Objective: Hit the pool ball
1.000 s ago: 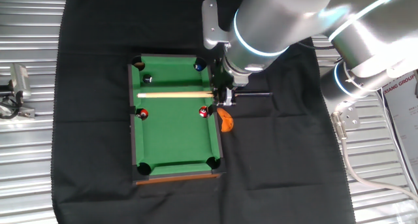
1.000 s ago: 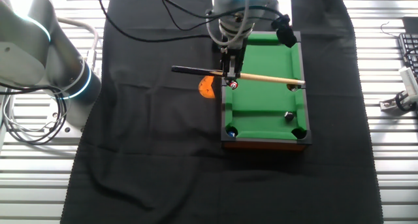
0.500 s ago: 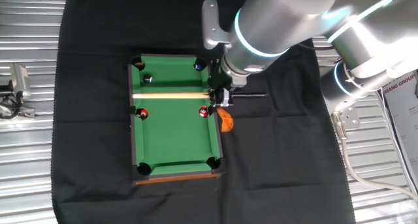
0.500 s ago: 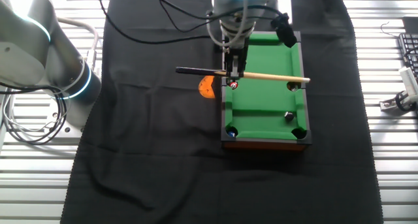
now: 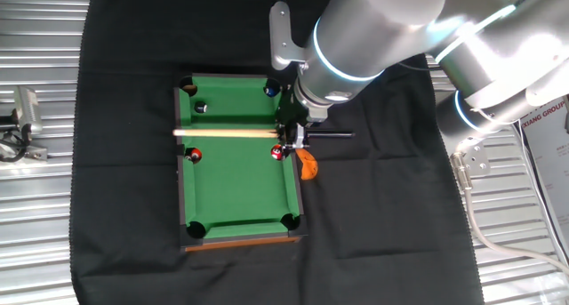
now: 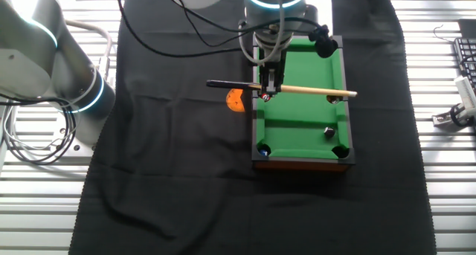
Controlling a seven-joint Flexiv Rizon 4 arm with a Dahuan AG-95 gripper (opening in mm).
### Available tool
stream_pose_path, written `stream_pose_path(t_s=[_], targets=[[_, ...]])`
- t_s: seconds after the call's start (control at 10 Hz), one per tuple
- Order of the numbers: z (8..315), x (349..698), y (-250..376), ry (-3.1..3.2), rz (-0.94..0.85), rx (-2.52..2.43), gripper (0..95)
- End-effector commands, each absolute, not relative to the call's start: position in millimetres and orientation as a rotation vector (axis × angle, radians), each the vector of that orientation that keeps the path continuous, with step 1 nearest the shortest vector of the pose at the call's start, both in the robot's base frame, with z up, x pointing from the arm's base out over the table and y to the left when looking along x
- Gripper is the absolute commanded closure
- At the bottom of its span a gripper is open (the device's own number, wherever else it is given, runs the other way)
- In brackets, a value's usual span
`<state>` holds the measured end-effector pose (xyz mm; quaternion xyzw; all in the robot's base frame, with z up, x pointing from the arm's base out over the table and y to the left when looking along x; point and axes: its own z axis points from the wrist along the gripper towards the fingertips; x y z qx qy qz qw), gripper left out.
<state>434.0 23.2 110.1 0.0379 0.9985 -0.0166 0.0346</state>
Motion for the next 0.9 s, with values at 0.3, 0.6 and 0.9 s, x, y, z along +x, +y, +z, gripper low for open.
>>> stream_pose_path(t_s=[0.3,0.6,0.9], targets=[[96.3,439.2,22.4,3.059,-0.046,0.111,95.0],[92.5,442.1,23.4,3.057,-0.047,0.112,95.0],[88.9,442.8,23.9,3.055,-0.047,0.116,95.0]])
